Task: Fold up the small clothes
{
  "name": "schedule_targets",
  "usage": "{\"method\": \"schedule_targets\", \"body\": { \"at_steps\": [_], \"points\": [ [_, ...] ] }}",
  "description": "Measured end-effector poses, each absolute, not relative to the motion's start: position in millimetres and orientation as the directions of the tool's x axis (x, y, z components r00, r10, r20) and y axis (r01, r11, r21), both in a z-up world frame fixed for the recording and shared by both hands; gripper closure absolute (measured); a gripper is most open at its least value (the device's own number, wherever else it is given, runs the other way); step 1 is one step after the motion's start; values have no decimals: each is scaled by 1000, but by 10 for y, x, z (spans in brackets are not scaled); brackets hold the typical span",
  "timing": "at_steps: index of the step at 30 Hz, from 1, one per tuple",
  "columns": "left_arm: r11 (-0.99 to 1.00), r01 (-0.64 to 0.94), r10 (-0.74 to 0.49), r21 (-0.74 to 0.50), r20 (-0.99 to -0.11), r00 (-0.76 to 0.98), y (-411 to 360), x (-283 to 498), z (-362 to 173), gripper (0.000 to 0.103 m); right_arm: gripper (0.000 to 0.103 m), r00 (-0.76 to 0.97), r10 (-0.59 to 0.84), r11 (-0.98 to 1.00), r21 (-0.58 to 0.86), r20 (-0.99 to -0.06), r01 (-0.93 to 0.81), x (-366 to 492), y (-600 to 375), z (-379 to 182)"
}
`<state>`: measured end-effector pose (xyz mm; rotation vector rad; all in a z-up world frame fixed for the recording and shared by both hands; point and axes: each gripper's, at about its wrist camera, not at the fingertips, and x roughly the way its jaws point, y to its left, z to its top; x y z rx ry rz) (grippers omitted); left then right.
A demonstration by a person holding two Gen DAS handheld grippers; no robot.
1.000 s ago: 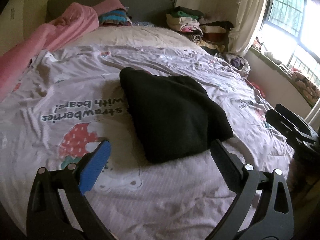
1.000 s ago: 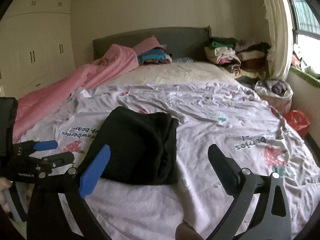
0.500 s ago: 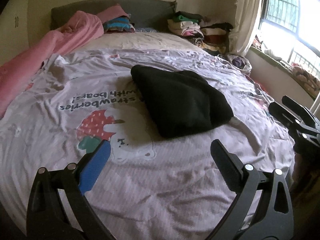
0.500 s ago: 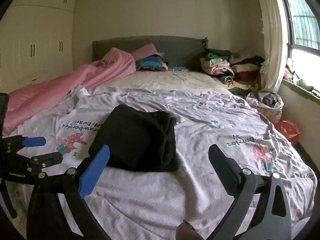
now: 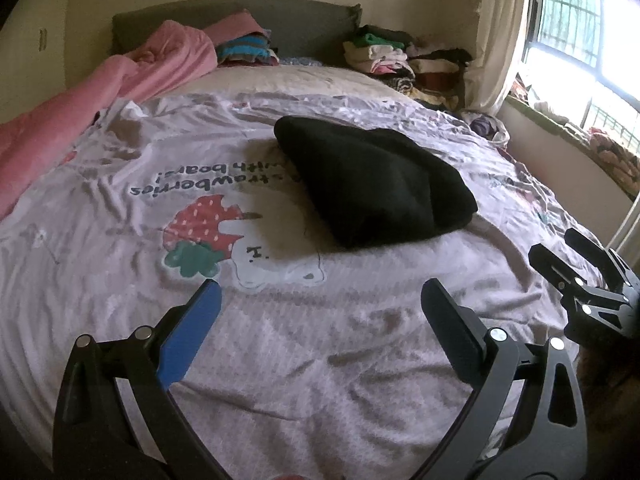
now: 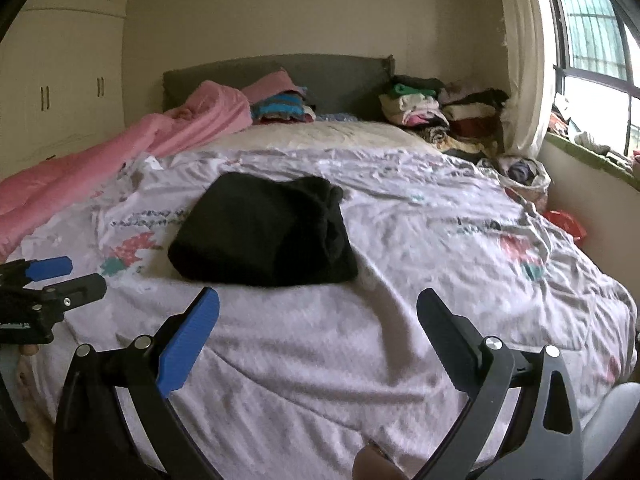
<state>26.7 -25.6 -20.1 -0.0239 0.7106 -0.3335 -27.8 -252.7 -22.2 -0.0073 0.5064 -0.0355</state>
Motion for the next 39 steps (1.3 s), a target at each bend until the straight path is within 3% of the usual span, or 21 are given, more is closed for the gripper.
{"method": "schedule_targets", "body": {
  "at_steps": [39],
  "points": [
    [962,258,-251,-94,-678,691,-283,317,-356,10,4,845,-59,998,-50,-532,38,-319,-2486,-433]
  ]
}}
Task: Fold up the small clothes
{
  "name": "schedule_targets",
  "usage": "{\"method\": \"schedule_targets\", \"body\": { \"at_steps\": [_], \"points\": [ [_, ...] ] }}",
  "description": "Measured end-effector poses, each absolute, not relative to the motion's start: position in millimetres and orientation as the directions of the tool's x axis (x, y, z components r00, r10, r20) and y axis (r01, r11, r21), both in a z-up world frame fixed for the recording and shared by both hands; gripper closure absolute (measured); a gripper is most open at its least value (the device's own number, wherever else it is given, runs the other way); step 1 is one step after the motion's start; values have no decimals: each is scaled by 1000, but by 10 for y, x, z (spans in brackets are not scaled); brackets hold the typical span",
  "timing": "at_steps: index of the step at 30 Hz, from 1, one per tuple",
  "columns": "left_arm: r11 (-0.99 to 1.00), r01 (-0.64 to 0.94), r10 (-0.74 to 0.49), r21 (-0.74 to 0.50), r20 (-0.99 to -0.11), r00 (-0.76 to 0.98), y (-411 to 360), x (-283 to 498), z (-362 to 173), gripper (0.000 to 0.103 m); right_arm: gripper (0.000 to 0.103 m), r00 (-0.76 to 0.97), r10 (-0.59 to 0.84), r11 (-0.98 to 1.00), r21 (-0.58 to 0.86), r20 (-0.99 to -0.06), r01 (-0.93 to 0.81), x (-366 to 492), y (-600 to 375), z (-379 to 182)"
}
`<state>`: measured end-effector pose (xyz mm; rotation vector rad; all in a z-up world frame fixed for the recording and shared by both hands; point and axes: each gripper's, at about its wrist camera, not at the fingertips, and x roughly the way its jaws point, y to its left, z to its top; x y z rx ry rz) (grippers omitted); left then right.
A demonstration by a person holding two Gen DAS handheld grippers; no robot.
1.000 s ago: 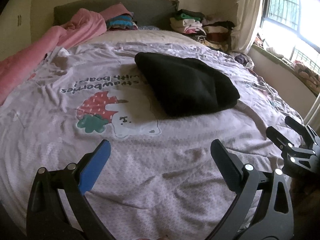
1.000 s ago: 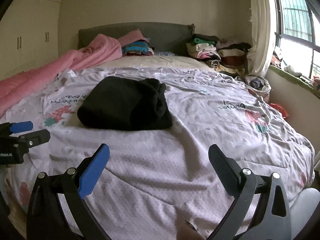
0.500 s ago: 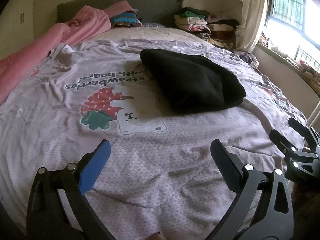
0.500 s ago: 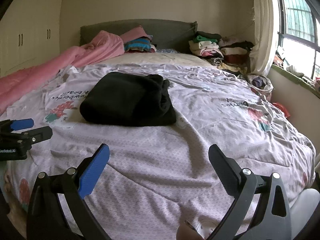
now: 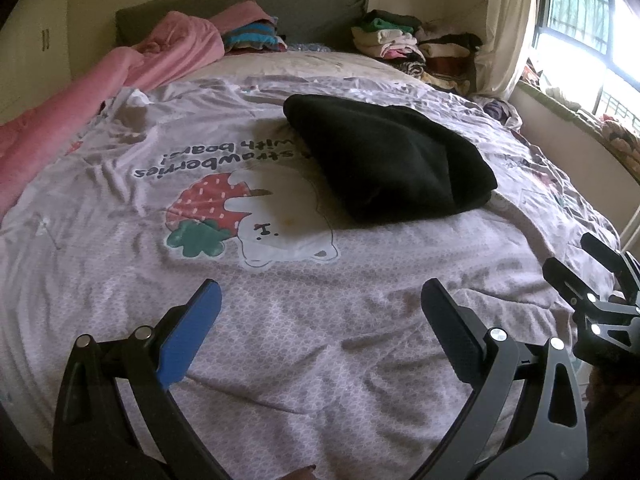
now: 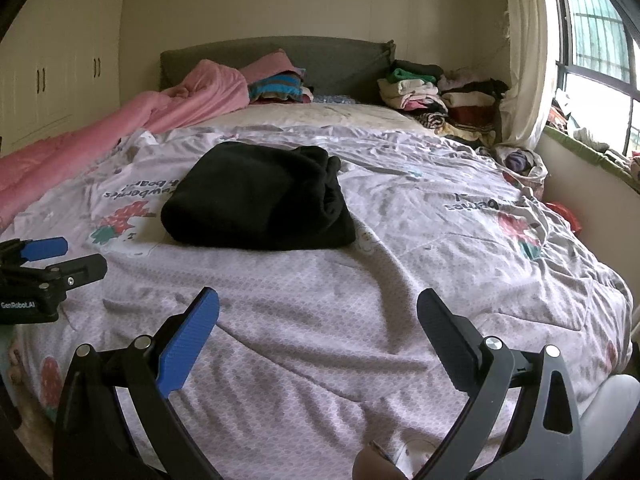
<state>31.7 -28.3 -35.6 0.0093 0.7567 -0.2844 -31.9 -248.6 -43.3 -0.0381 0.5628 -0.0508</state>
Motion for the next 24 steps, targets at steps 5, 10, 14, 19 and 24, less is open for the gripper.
{"method": "schedule_targets", "body": {
  "at_steps": [5,10,14,19,24],
  "points": [
    [961,258,-252,-94,-679,690,-284,316,-355,9,4,843,-59,998,-52,-534,37,-314,-2479,-438],
    [963,255,-248,-91,-679,691,-283,311,-356,9,4,842,-55,998,-52,-537,32,-312,-2463,-436],
    [963,255,-247,-91,-679,691,-274,307,-356,9,4,842,-53,998,-53,-537,28,-315,-2441,-430],
    [962,256,-248,-92,-679,691,-277,310,-354,10,4,842,-53,998,-52,-536,29,-319,-2436,-428],
    [963,252,-246,-91,-677,694,-267,312,-351,10,4,842,-52,998,-51,-537,28,-315,-2442,-428]
  ]
}}
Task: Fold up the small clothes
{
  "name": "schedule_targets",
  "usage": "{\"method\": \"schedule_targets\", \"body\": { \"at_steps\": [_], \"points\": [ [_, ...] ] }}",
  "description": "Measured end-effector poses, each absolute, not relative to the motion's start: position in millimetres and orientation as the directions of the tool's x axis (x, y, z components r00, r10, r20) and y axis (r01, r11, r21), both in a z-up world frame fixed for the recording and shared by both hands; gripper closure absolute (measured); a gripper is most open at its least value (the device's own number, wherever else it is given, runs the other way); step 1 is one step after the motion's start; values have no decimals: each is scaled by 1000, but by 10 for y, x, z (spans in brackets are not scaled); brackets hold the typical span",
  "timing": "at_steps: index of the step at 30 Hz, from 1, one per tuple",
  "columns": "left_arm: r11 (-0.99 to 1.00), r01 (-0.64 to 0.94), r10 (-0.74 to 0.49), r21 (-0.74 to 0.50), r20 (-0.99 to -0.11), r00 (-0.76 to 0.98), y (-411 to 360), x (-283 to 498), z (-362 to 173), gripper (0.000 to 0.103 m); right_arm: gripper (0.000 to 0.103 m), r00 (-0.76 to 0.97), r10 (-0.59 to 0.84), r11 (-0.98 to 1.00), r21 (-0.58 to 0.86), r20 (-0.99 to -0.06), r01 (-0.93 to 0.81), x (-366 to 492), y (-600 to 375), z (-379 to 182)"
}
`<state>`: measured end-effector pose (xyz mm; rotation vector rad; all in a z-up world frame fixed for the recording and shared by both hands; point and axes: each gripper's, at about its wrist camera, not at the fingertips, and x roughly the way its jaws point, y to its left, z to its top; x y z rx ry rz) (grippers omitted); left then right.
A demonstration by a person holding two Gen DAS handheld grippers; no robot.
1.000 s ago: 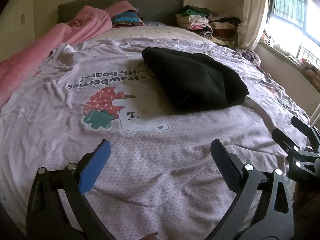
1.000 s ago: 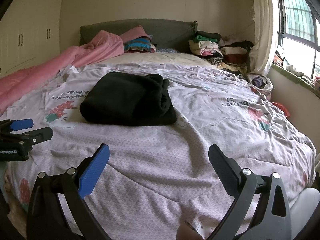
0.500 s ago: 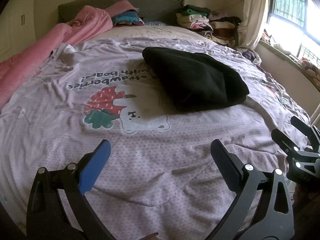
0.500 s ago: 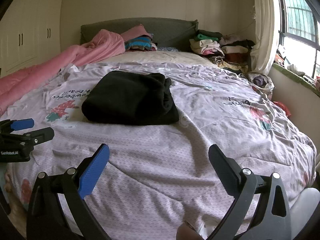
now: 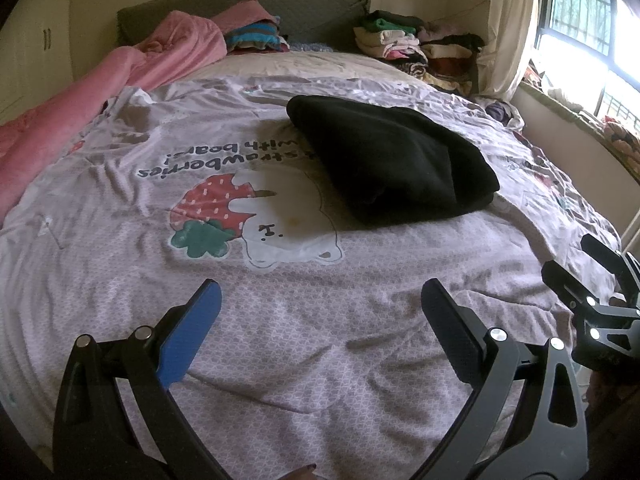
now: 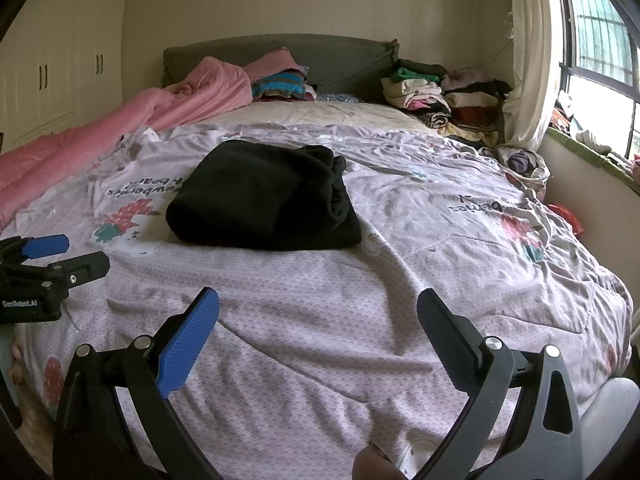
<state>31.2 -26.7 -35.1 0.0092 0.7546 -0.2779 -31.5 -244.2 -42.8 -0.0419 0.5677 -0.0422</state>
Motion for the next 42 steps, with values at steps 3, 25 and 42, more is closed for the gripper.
{"method": "schedule_targets", "body": {
  "at_steps": [3,25,42],
  "points": [
    [965,249,-241,-87,-678,694,-249,308,-358,10,4,845,-52,998,-57,-533,26,-320,-2424,-423],
    [974,220,-188,-48,-712,677,-271,348,-411,10,4,840,-59,998,-60,-540,31,-334,-2410,-443],
    [989,-87,-32,-119,-748,663,1389,813,-156,9,4,657,-491,795,15,-572,606,-943,-4431,-457]
  ]
}}
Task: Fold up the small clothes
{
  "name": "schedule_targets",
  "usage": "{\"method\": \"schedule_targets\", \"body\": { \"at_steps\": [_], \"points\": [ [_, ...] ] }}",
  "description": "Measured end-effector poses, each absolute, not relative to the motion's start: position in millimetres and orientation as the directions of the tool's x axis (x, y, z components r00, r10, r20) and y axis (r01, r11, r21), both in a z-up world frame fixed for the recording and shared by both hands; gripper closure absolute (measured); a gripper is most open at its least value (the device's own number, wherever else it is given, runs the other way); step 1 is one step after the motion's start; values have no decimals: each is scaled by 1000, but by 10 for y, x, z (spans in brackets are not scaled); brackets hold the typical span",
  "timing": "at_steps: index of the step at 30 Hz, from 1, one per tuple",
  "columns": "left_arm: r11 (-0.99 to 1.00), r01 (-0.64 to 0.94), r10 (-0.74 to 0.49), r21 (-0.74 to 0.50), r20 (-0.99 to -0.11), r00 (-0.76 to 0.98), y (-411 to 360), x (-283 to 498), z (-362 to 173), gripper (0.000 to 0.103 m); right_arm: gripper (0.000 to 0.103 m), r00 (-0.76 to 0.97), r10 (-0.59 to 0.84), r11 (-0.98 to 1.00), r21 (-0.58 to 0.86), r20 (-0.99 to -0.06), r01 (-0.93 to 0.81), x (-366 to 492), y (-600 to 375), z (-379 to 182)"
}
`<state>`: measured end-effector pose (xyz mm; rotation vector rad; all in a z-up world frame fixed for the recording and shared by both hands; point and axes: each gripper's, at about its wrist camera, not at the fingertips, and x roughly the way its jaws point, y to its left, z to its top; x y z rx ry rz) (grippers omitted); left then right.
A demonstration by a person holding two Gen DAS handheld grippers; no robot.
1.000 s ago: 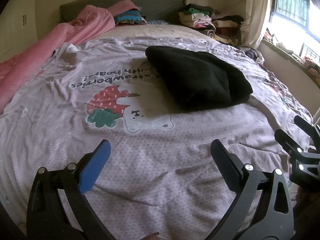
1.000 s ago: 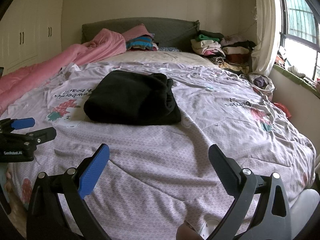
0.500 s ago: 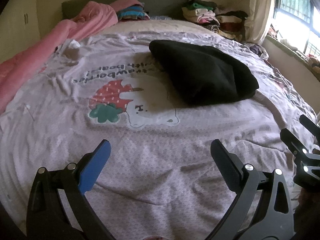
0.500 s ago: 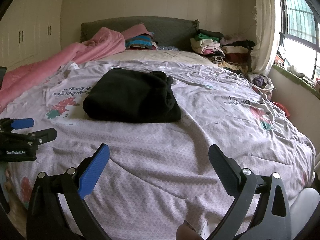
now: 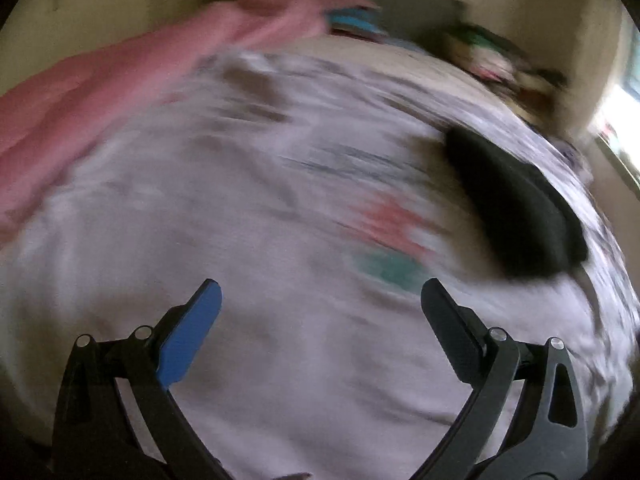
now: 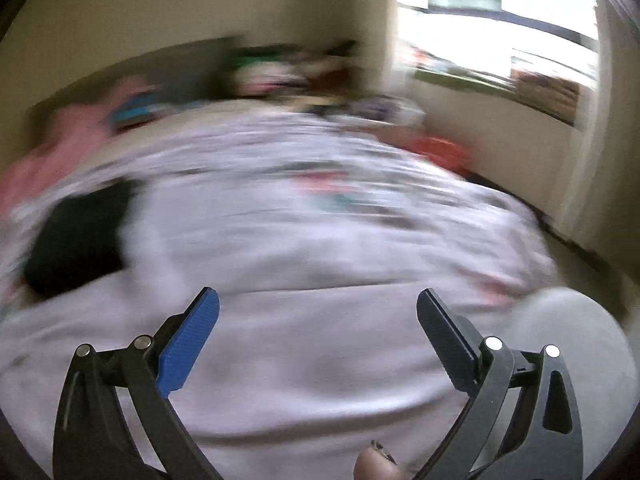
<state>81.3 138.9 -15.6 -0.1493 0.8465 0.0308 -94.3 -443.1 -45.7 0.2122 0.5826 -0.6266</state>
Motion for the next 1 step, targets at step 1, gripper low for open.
{"method": "schedule_targets", "body": {
  "at_steps": [1],
  "points": [
    [984,-159,53,-73,-742,669,1782,872,-112,10,4,610,-540,749,1,-580,663,-1033,-4671,-497]
  ]
}}
